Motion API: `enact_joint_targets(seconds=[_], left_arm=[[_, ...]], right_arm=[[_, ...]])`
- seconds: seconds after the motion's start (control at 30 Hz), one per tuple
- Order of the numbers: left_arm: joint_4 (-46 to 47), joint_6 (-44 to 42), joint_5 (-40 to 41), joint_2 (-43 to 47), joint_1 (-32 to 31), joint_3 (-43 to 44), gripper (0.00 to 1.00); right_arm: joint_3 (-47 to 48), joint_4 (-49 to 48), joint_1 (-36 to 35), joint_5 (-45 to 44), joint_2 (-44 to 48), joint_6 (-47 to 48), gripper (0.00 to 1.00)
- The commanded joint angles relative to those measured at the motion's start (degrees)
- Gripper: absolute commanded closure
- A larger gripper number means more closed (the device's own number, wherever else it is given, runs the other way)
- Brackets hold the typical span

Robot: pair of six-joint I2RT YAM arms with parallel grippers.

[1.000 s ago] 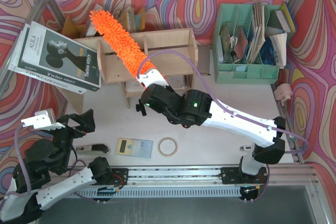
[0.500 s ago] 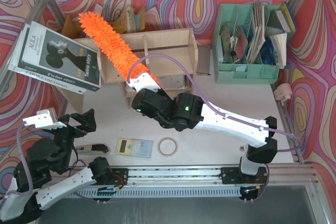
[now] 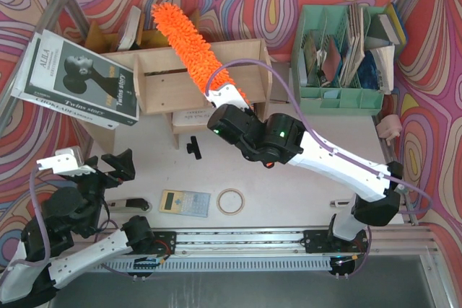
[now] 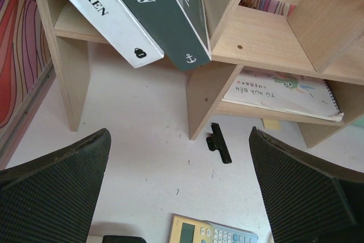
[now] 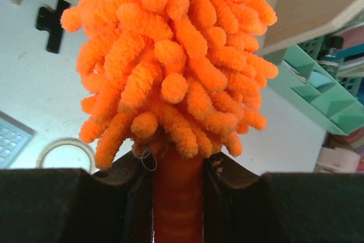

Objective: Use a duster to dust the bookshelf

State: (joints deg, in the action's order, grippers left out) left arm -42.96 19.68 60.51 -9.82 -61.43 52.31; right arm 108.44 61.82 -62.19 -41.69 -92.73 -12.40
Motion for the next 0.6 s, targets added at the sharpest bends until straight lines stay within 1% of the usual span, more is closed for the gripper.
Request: enact_joint_targets(seconds=[0.0,0.13,0.27,0.37,0.57], left_arm=[[0.6,-0.3,0.9,-1.2,-0.2,-0.6,0.02],[0.3,-0.2,1.1,-1.0,-0.2,-0.6,0.01],[0.3,-0.2,1.2,-0.6,-0.2,-0.7,0.01],[0.4,-0.1,1.3,-0.4,-0.2,-0.8,0.02],[0.4,-0.1,1.2,-0.7,-0.2,-0.8,0.02]], right_arm=[[2.7,-6.7,-1.8,3.7,-0.9,1.3,1.0],[5.2,-8.5,-4.5,5.1,-4.8,2.8,1.0],[4.8,-9.7,-5.0,6.2,-5.2,2.7,1.0],[3.5,-8.9,-5.0,3.3,-4.2,1.6,1.0],[3.1,-3.1,-4.1,-0.8,-2.4,-1.8,1.0]])
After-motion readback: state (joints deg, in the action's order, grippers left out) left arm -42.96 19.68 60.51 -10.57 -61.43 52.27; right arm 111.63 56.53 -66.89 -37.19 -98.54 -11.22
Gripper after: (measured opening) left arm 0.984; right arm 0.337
